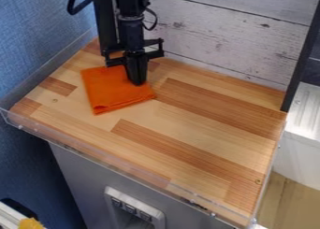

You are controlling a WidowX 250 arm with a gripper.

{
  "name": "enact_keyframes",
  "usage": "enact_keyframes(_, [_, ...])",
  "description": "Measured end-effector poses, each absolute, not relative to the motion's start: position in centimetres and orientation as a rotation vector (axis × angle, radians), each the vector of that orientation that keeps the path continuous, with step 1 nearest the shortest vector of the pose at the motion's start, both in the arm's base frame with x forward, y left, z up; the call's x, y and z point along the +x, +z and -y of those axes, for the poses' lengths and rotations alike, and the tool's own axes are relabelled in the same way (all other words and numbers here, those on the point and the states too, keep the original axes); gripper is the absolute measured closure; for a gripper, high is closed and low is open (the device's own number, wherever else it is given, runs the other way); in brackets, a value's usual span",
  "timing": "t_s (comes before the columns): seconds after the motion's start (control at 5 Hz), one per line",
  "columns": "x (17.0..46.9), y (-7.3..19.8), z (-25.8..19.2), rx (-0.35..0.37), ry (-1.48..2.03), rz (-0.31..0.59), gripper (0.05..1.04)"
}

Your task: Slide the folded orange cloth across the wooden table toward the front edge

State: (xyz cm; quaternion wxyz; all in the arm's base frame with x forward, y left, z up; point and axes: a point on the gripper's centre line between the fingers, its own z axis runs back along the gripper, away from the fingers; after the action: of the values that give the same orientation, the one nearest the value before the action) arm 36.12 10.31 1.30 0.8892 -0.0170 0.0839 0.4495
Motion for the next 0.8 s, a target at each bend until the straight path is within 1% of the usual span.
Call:
enact_keyframes(0.2, [36.4, 1.0, -10.4, -0.106, 0.929, -0.147, 1.021])
enact_keyframes(0.4, [35.5, 0.9, -9.6, -0.172, 0.837, -0.089, 1.021])
enact_keyframes(0.6, [33.8, 0.7, -8.3, -0.224, 0.693, -0.033, 1.021])
enact_keyframes(0.8, [32.0, 0.7, -7.0, -0.225, 0.541, 0.031, 1.022])
